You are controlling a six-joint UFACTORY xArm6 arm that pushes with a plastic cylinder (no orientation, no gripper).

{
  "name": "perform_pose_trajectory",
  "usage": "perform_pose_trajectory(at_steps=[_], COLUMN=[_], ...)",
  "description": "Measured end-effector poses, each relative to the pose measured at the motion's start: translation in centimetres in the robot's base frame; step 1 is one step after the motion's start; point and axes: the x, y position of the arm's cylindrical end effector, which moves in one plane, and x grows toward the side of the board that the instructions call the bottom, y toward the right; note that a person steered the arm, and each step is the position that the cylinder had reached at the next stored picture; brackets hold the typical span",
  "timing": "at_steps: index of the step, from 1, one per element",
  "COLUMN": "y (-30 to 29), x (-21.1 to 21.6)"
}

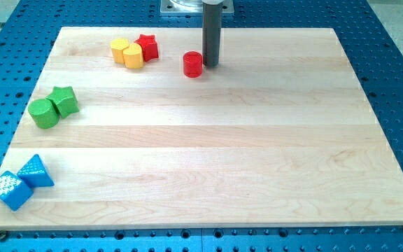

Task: Move the red circle into the red star

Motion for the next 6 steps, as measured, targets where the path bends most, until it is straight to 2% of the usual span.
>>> perform_pose_trajectory(at_steps=[1,2,3,4,5,6], y=[-0.6,-5.2,-2.8,-2.1,-6.8,-9.1], x=[2.5,1.2,1.4,-0.6,-0.6,0.1])
